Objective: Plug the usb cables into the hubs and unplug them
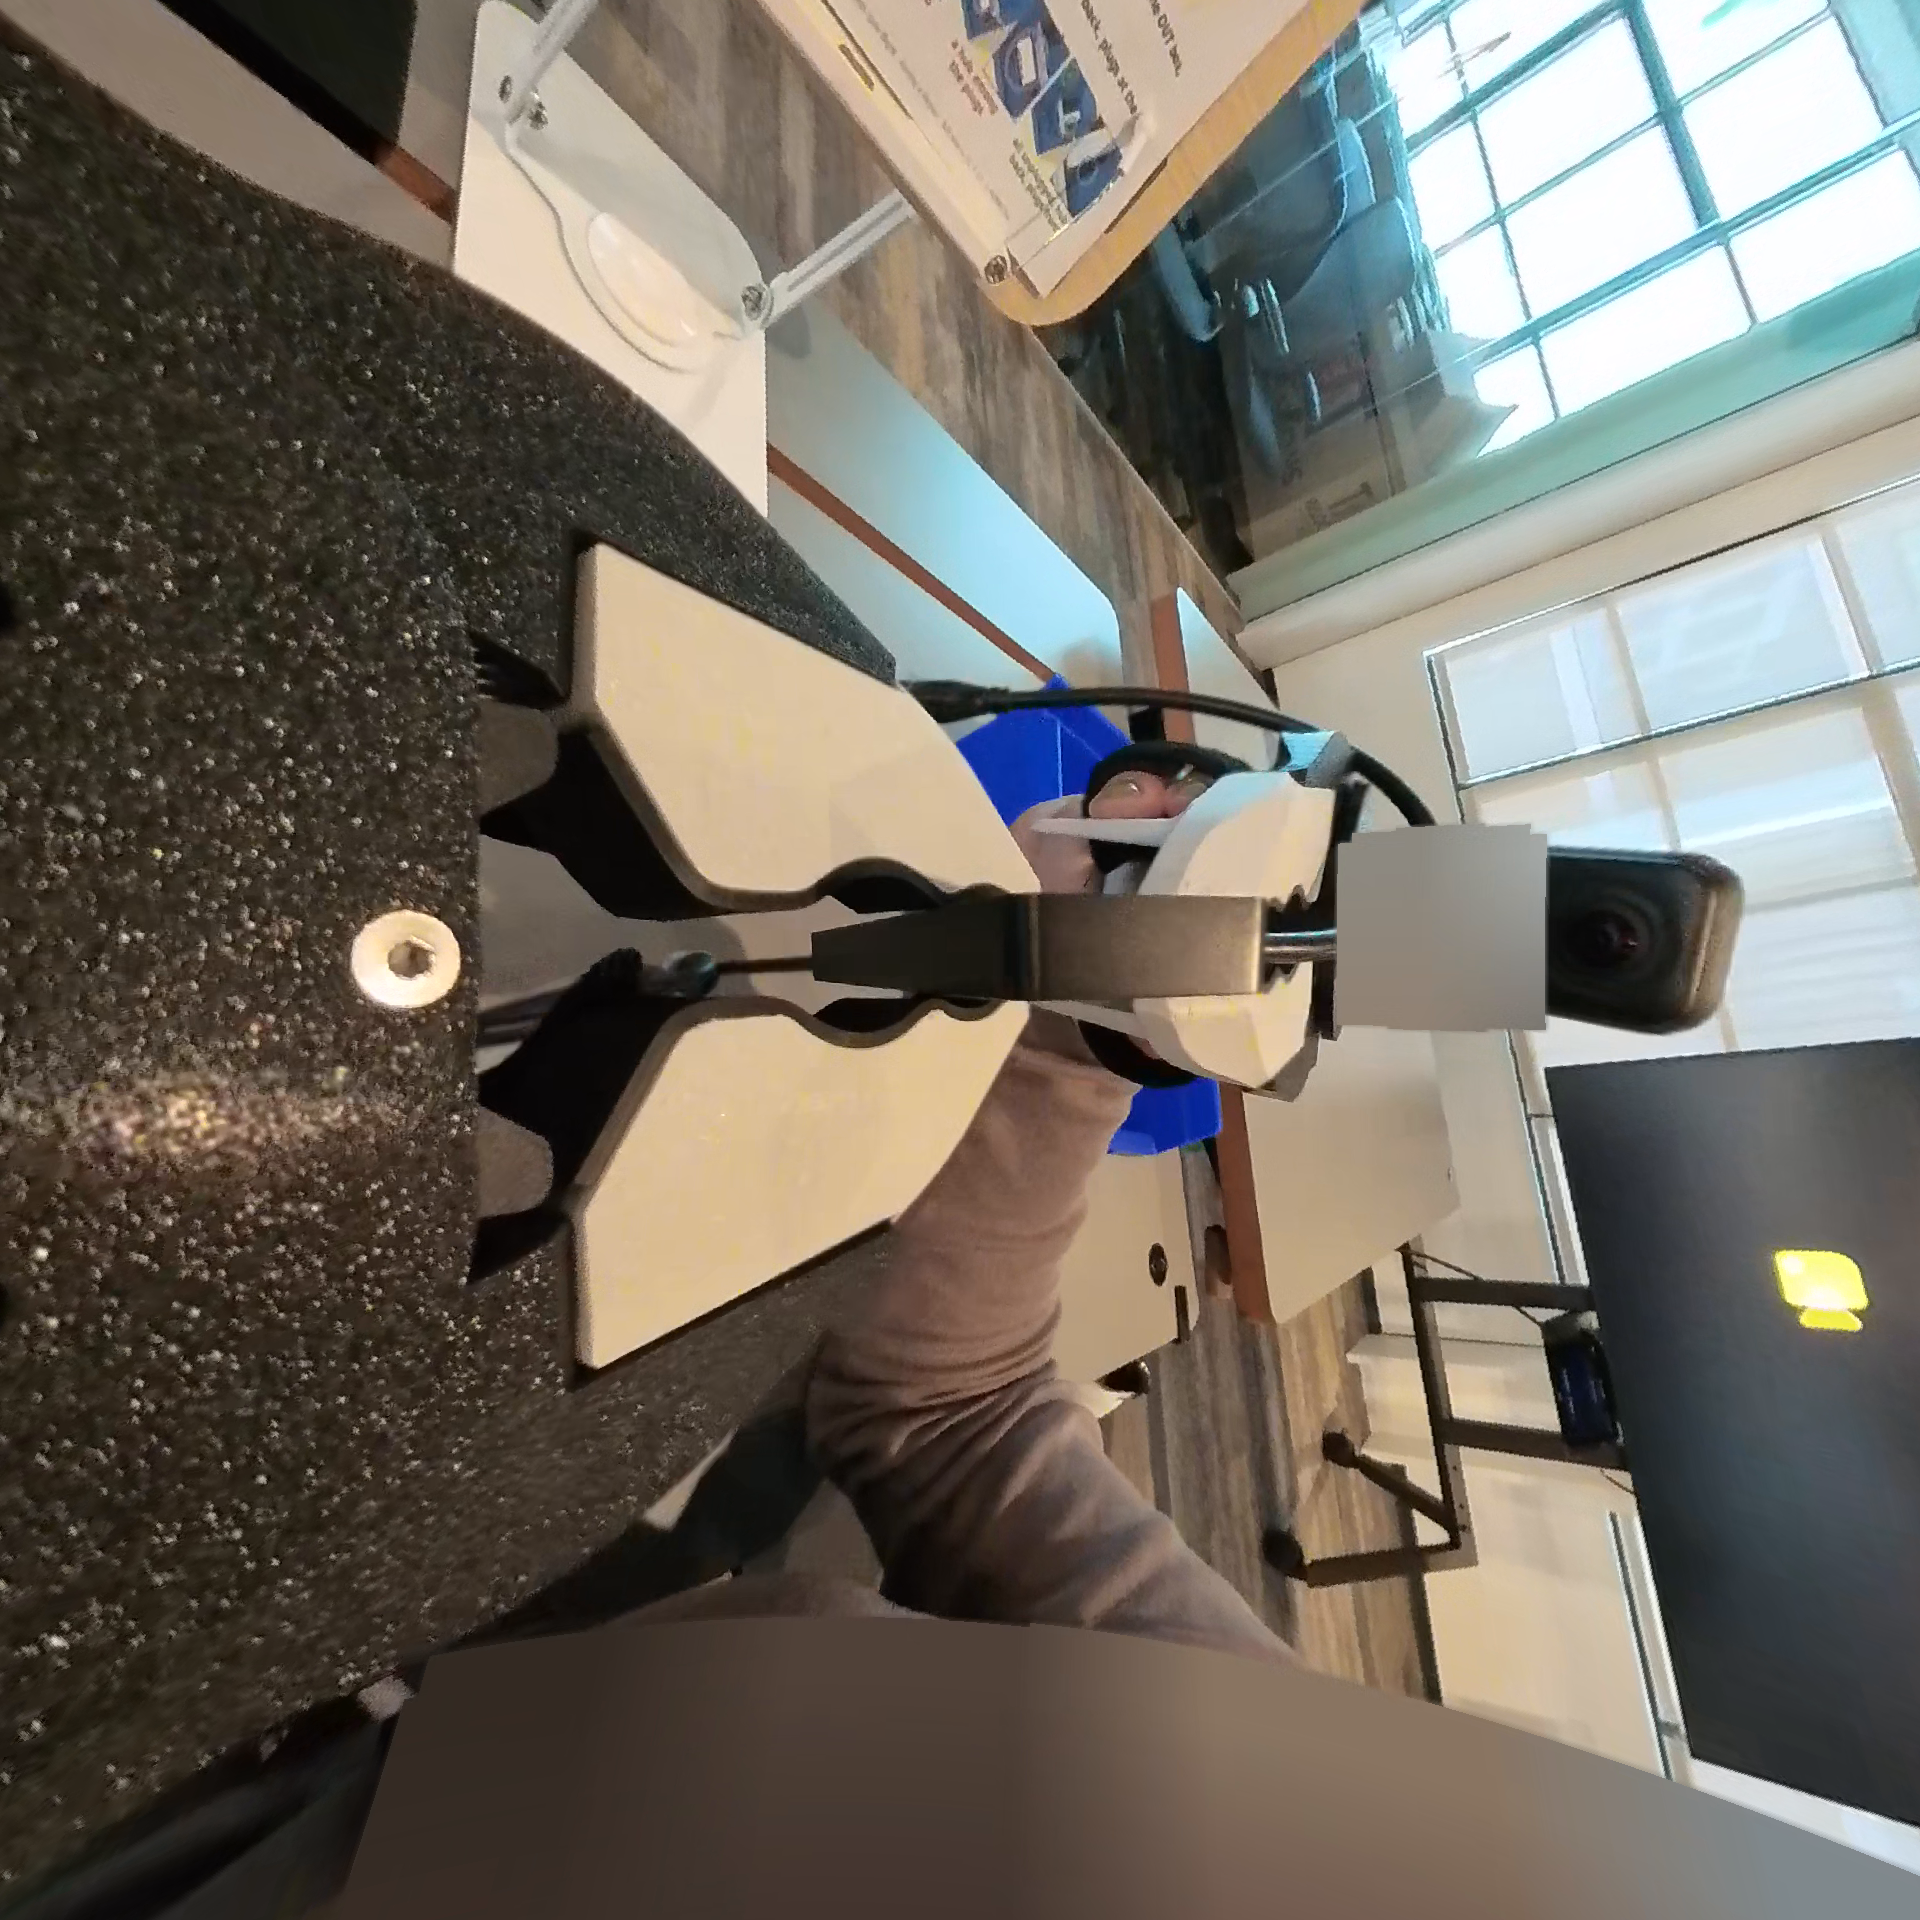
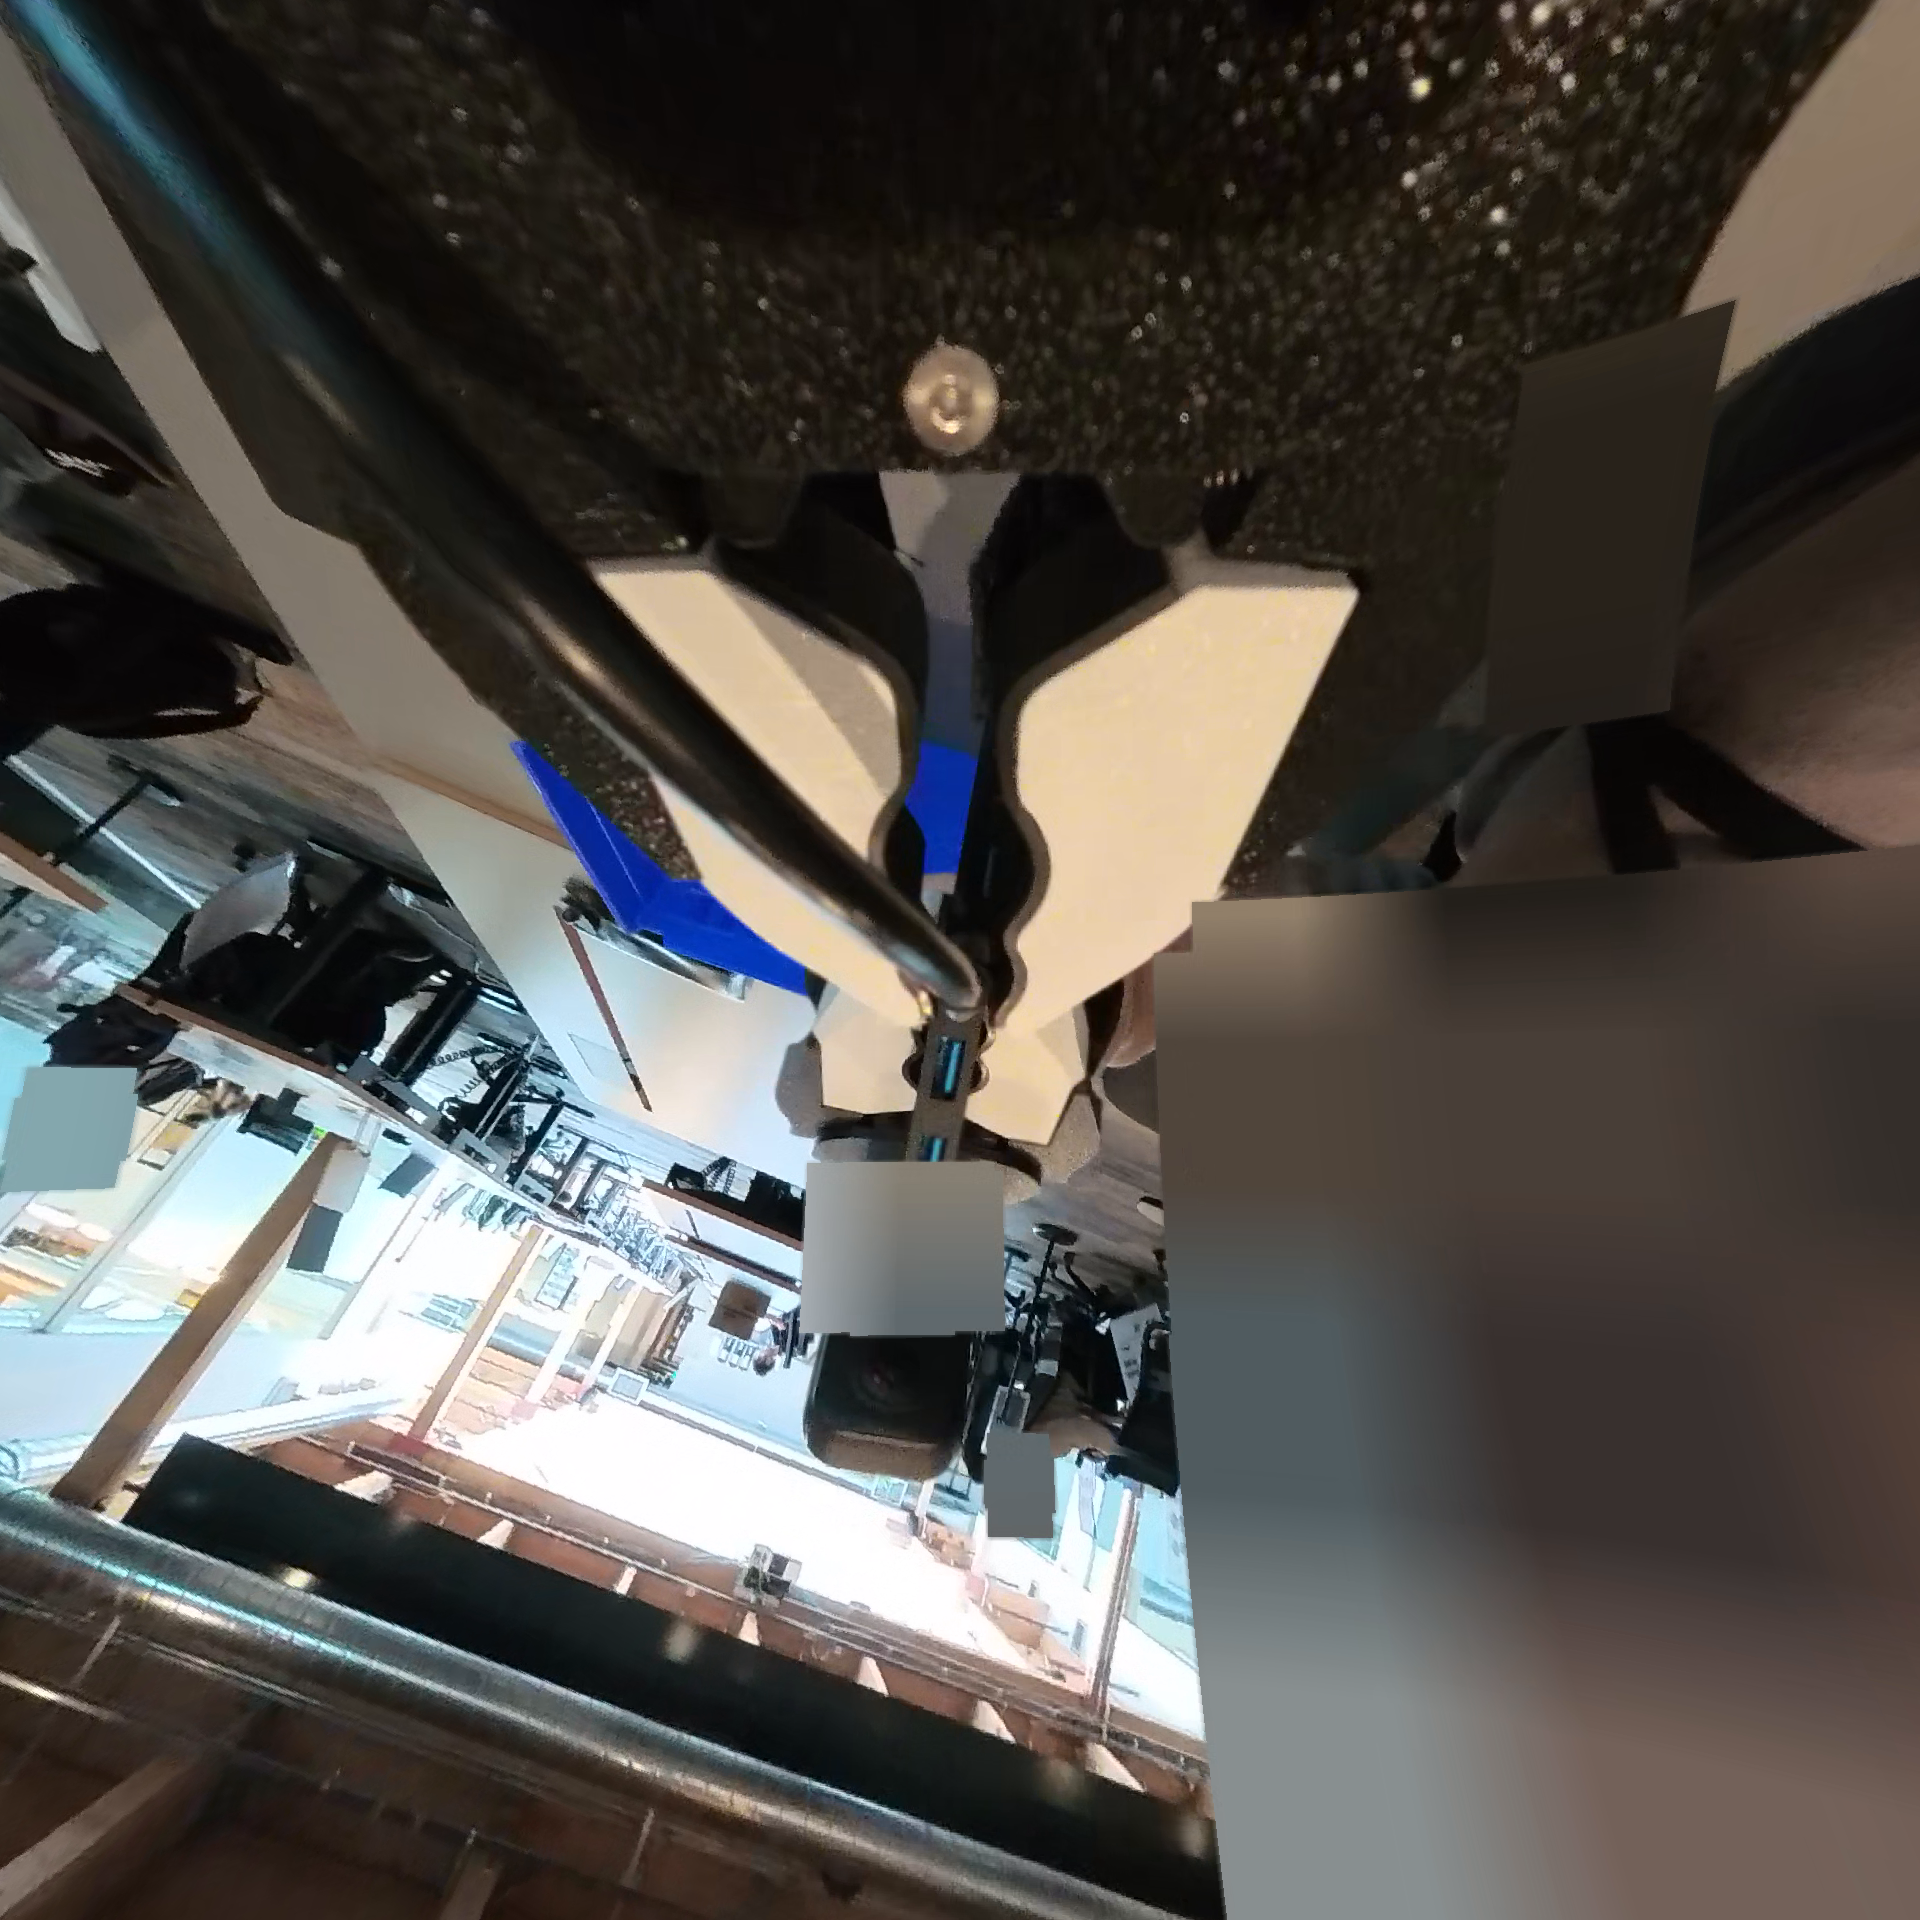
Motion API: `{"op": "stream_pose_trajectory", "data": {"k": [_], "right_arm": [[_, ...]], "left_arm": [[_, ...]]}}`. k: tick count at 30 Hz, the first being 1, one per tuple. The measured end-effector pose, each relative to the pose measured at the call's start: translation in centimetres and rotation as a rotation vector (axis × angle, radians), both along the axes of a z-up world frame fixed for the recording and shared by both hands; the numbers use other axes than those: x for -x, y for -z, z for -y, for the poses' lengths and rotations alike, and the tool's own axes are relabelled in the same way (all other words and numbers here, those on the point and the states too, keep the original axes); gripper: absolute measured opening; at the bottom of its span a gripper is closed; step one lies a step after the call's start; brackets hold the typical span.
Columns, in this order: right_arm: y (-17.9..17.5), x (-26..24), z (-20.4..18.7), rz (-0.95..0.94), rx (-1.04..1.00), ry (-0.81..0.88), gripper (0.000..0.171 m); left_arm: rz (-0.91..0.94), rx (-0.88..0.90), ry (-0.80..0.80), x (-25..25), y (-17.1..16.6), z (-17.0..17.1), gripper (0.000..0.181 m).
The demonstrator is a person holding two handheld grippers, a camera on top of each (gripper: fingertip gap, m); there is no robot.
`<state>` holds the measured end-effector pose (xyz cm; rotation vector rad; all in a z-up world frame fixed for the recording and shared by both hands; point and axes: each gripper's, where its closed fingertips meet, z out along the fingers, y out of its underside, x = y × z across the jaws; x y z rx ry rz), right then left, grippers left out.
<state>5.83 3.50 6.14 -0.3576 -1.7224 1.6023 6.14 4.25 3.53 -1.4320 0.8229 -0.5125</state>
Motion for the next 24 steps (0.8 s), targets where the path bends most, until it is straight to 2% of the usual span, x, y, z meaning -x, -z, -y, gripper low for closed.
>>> {"op": "stream_pose_trajectory", "data": {"k": [11,21,24], "right_arm": [[0.1,-1.0,0.9,-0.034,-0.028,-0.08,0.008],[1.1,-1.3,0.9,-0.011,-0.183,0.009,0.008],[1.0,-1.7,1.2,-0.013,-0.169,-0.028,0.008]], "left_arm": [[-0.025,-0.001,0.036,-0.9,0.1,0.9,0.012],[-0.115,-0.021,-0.005,-1.0,0.8,0.9,0.011],[-0.13,-0.023,0.012,-1.4,0.8,1.1,0.011]]}}
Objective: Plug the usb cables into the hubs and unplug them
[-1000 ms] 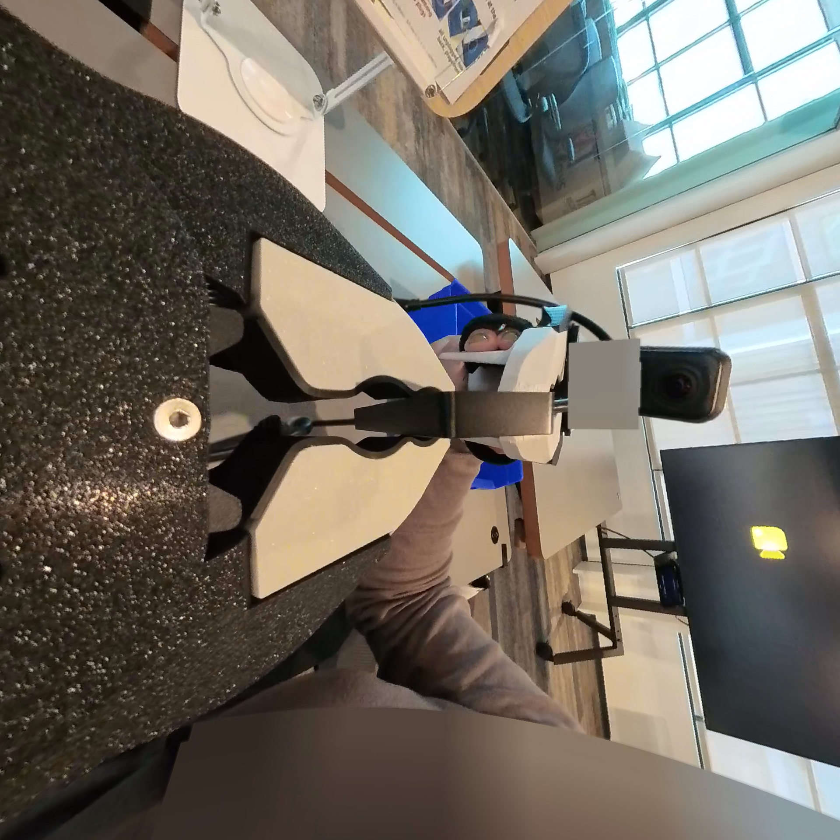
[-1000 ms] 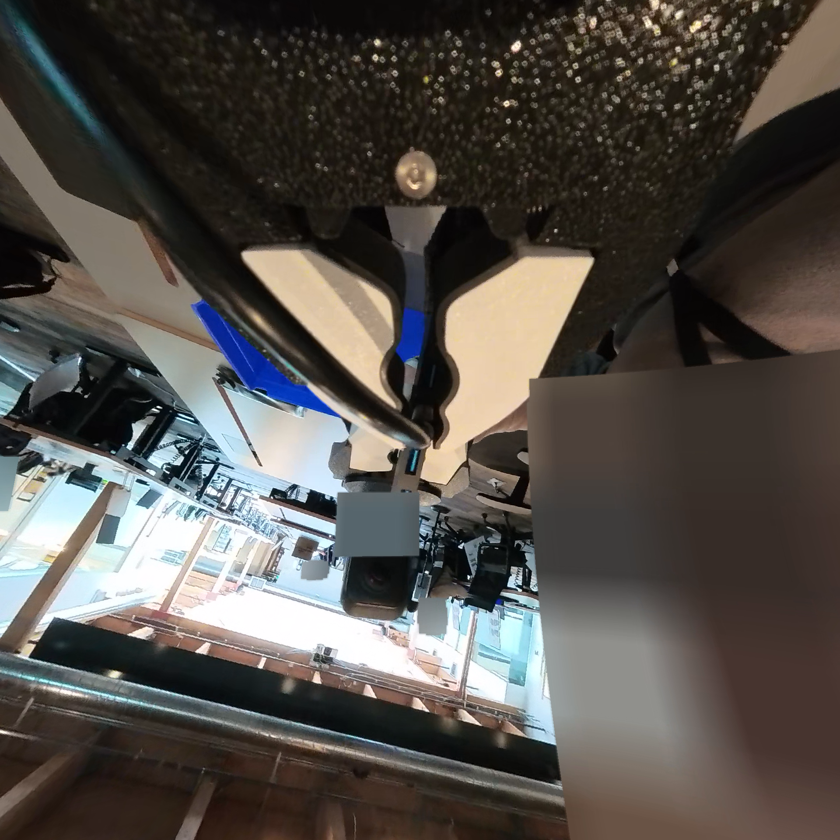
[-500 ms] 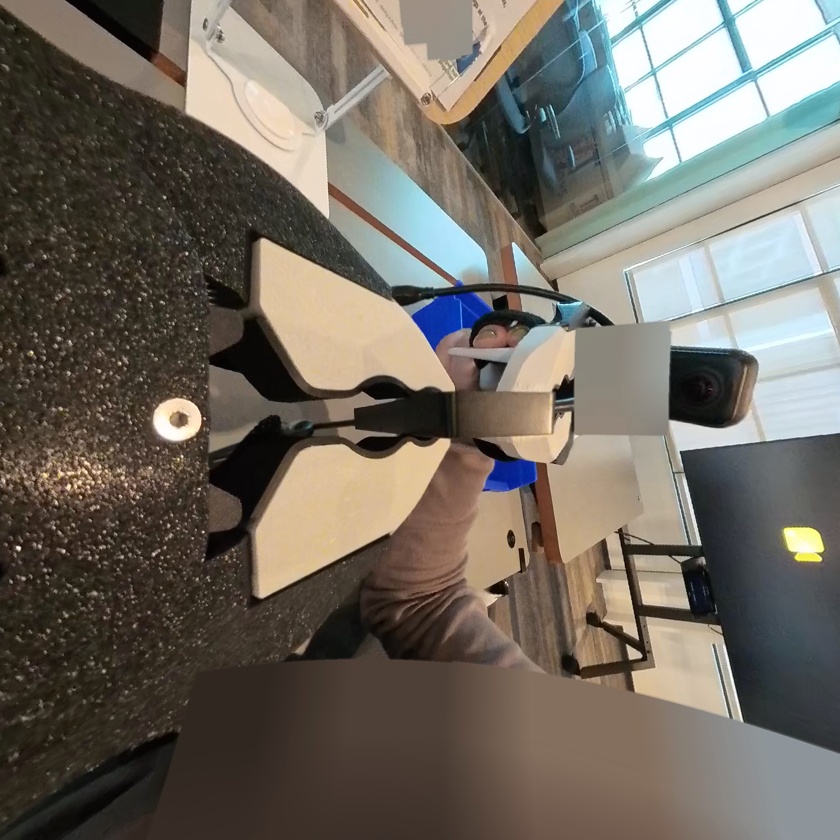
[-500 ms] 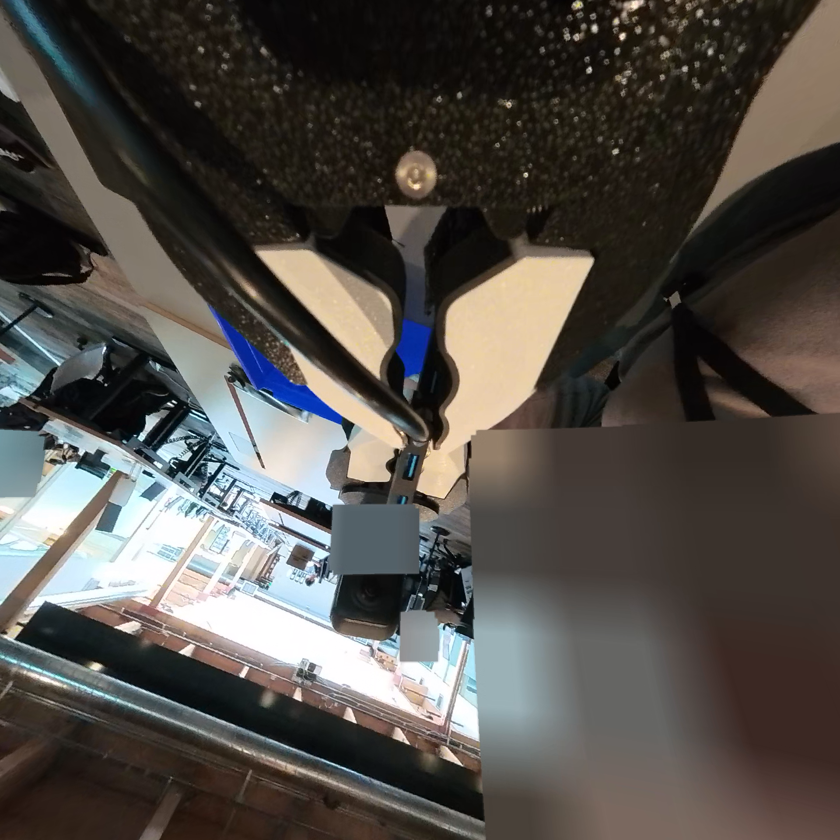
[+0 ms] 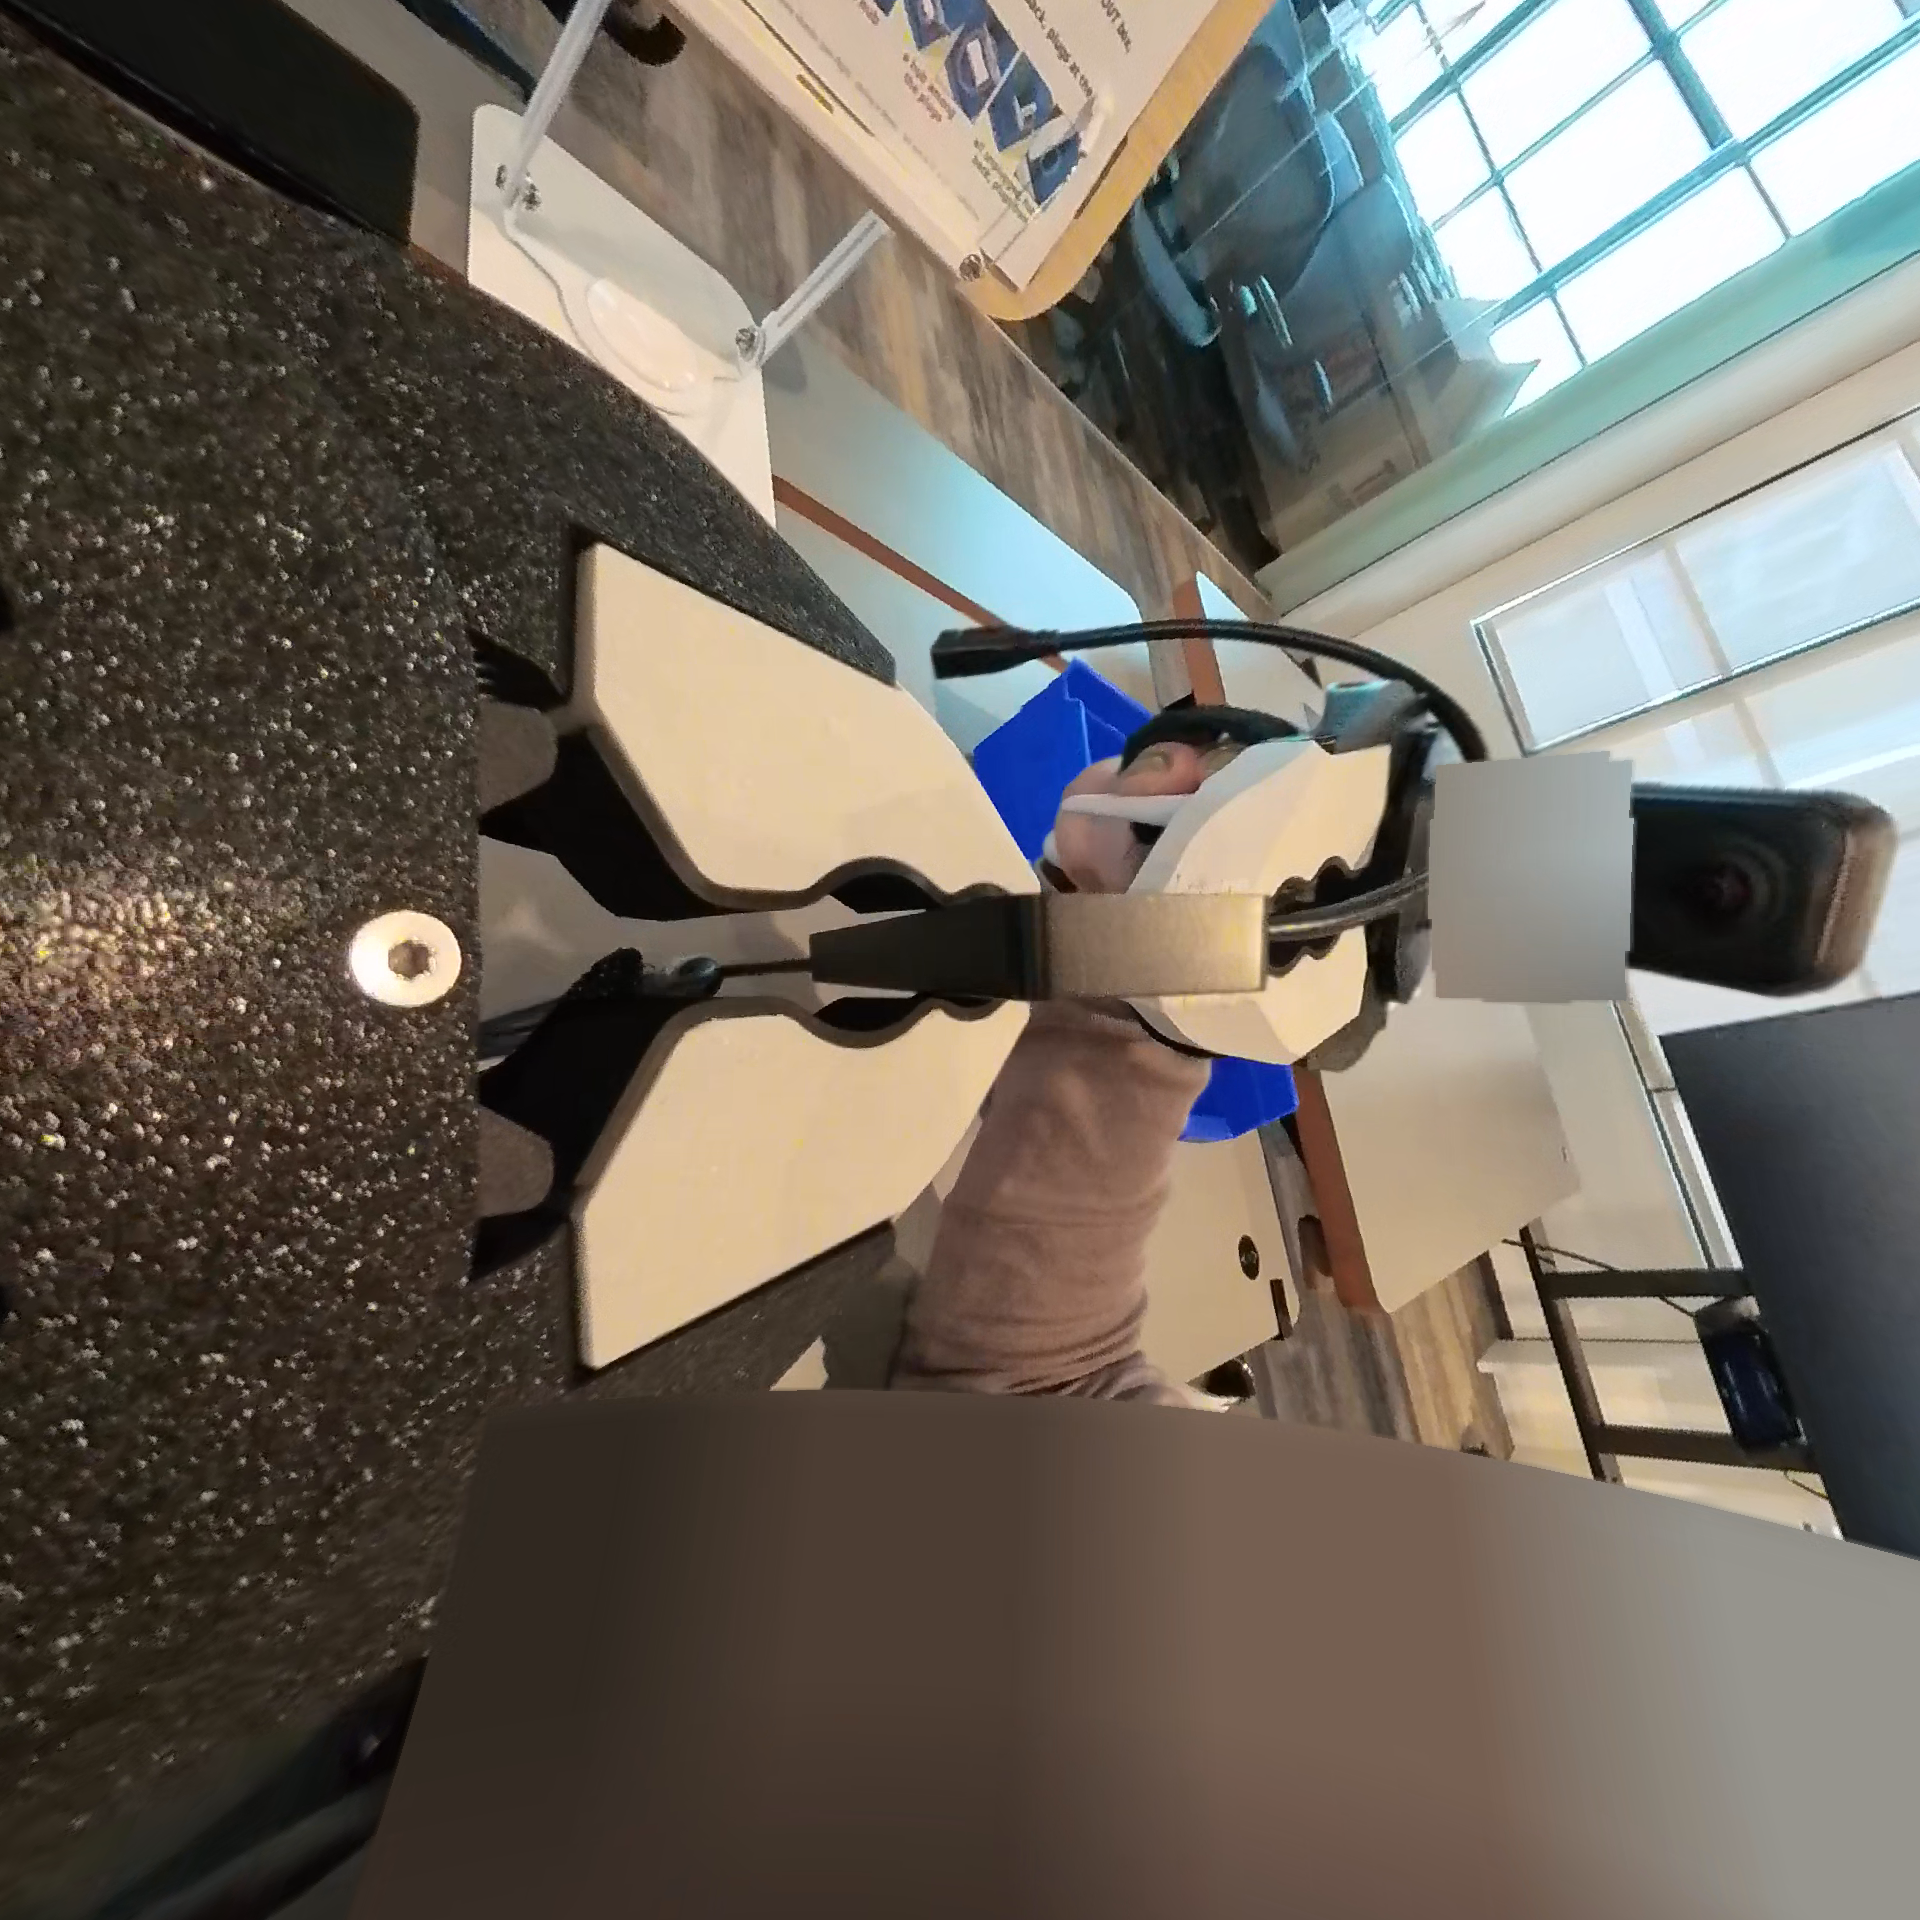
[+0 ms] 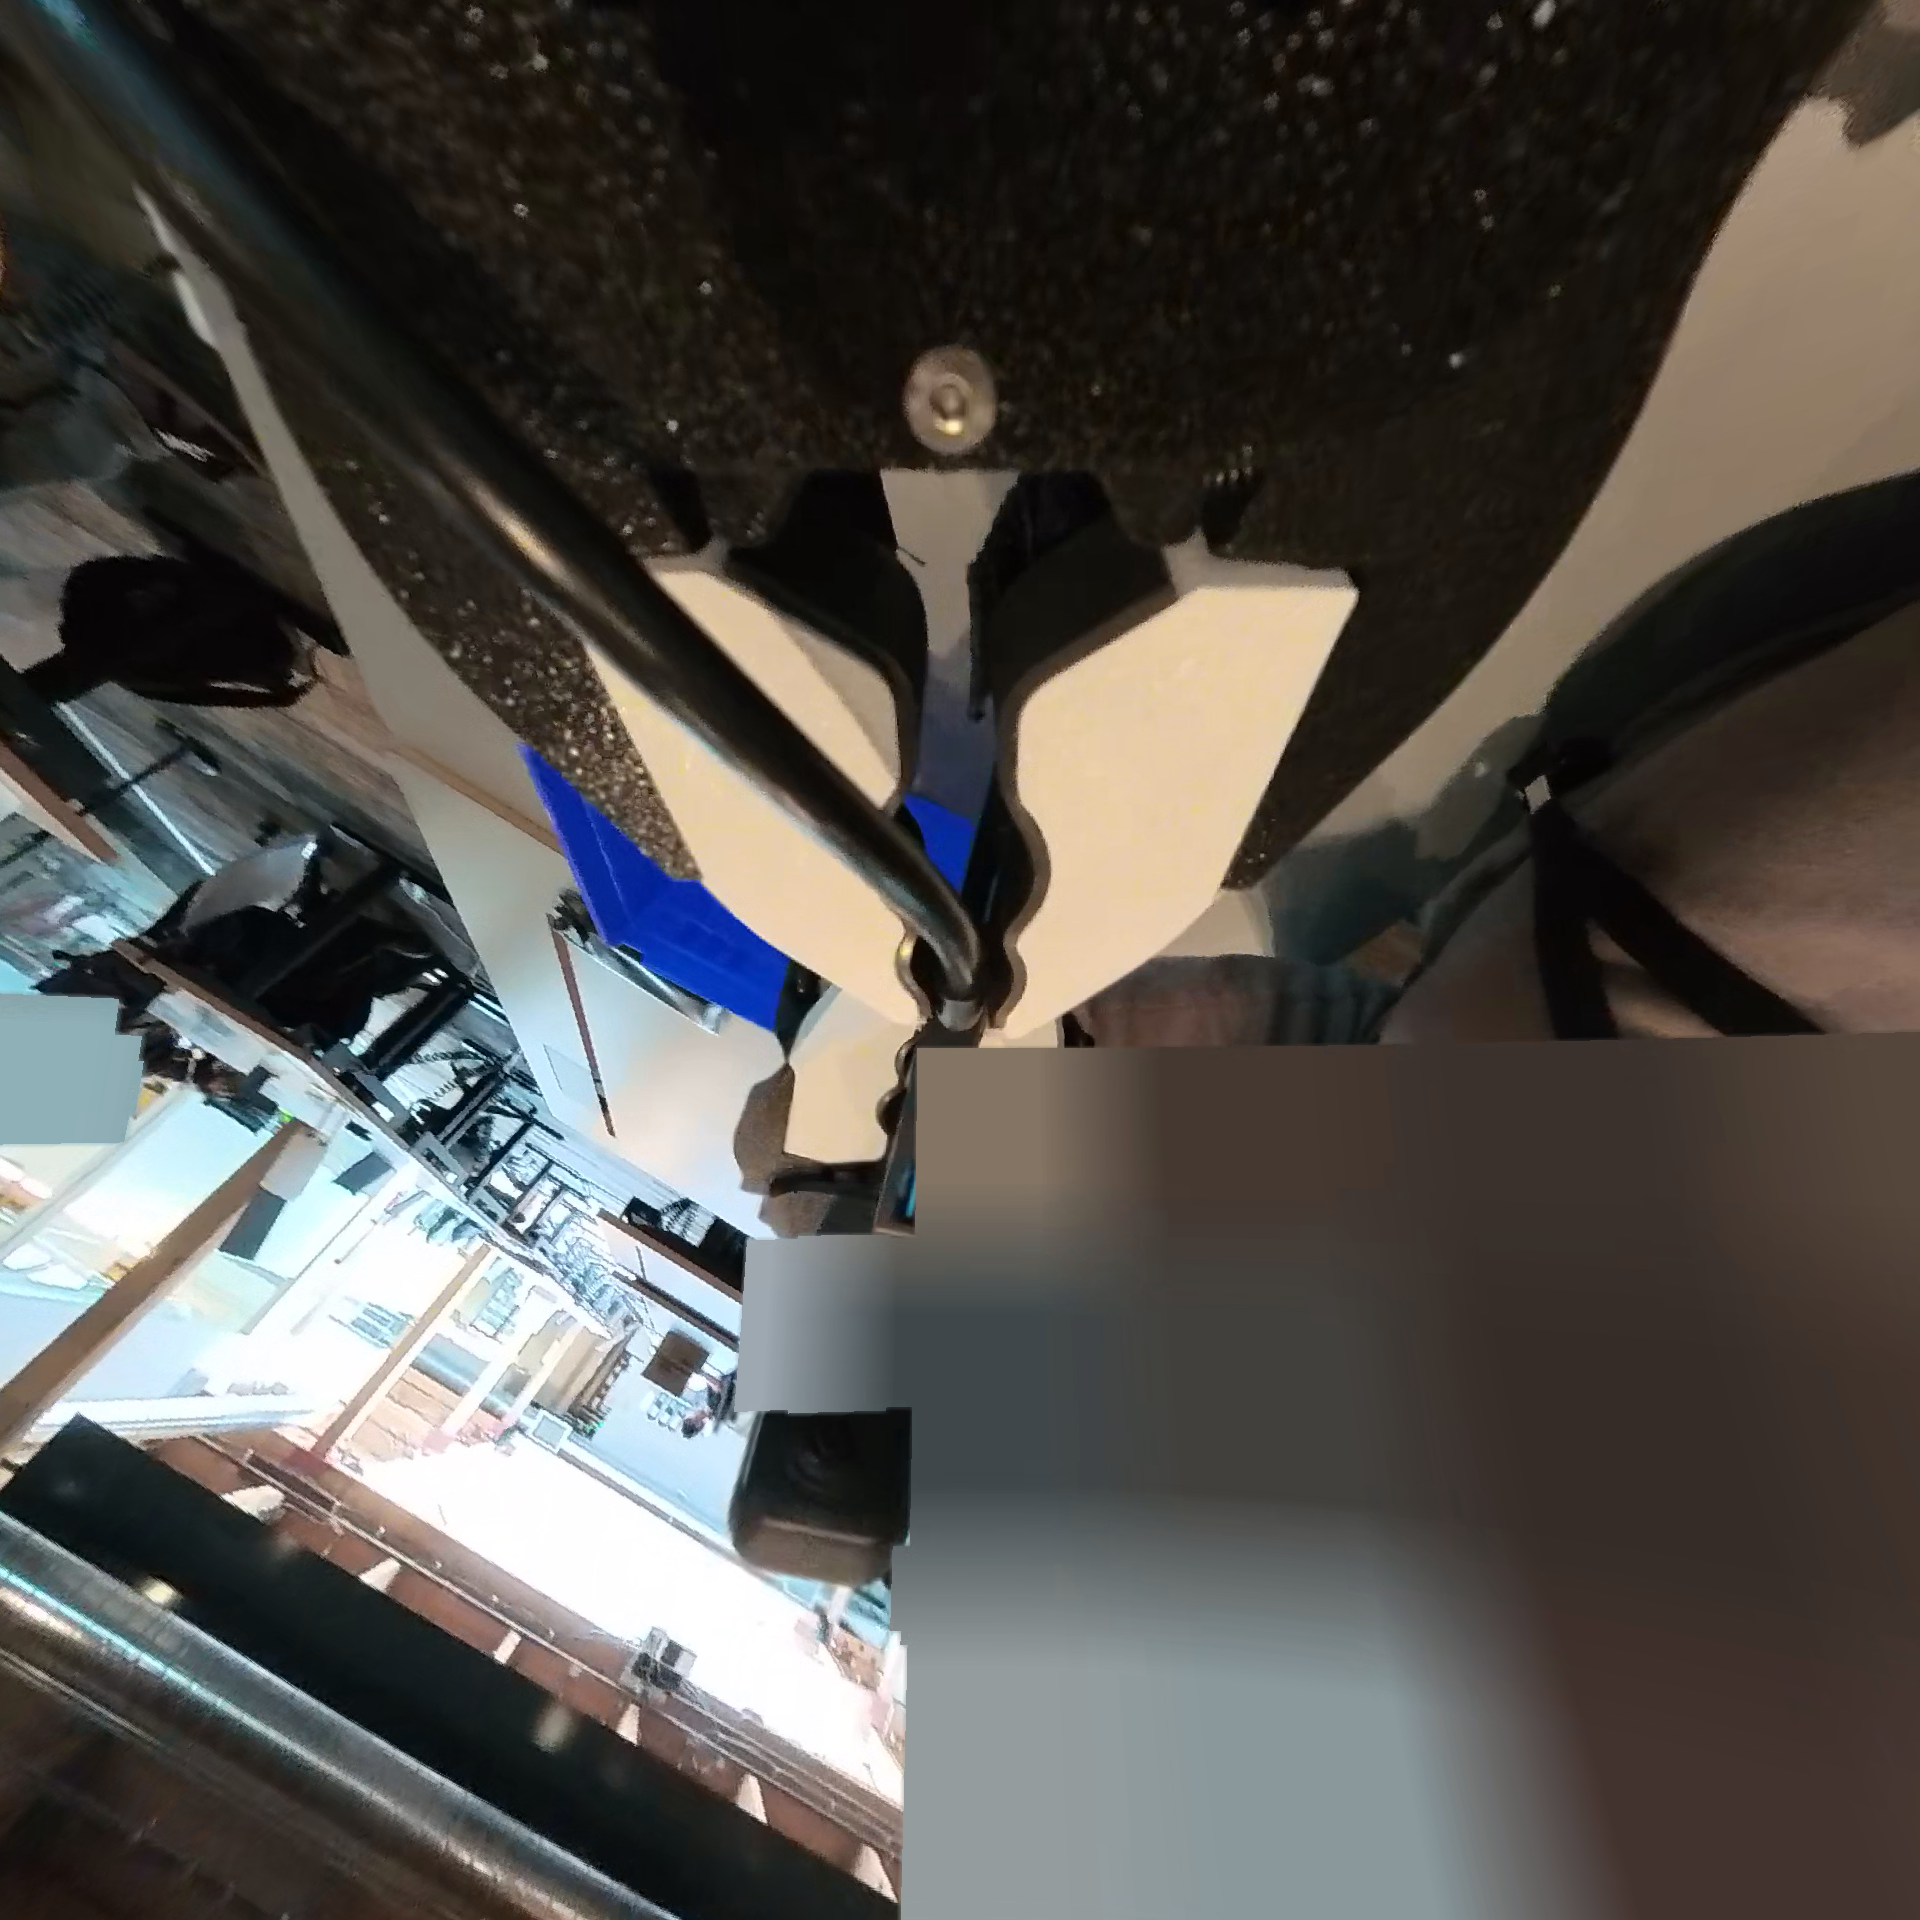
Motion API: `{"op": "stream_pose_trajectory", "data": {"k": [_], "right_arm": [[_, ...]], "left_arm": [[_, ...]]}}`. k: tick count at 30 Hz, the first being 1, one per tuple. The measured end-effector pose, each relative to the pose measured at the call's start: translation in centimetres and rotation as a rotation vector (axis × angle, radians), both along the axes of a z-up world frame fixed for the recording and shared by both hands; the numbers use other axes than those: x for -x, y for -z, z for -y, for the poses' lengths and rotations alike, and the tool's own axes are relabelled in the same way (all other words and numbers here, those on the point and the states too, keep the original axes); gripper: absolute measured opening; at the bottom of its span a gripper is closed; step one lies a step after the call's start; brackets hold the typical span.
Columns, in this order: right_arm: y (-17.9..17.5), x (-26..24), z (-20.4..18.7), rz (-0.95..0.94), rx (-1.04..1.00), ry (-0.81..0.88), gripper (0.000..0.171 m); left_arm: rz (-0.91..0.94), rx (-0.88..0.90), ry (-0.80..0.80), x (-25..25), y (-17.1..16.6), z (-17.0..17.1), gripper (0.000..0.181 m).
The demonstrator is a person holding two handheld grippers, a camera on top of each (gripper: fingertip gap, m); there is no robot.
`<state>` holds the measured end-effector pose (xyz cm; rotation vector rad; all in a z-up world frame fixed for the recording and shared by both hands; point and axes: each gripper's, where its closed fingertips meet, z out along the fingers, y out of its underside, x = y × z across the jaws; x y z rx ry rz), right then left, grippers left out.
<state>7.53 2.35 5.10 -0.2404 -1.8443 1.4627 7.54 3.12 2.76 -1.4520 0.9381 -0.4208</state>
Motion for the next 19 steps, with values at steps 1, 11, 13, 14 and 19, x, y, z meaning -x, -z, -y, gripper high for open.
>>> {"op": "stream_pose_trajectory", "data": {"k": [1,11,13,14,19], "right_arm": [[0.0,-0.1,0.0,0.002,0.013,-0.018,0.008],[0.2,1.0,-0.9,-0.013,-0.069,0.136,0.008],[0.0,0.3,-0.6,-0.008,-0.018,0.056,0.008],[0.0,0.1,-0.5,-0.003,0.002,0.021,0.008],[0.3,0.8,-1.5,-0.015,-0.052,0.129,0.008]], "left_arm": [[-0.004,0.001,0.005,0.0,0.0,0.0,0.011],[-0.066,-0.022,-0.044,1.1,-0.1,-0.9,0.011],[-0.085,-0.019,0.014,0.3,-0.3,-0.5,0.011],[-0.096,-0.01,0.031,0.1,-0.2,-0.4,0.011],[-0.147,-0.029,-0.041,1.3,-0.1,-1.6,0.011]]}}
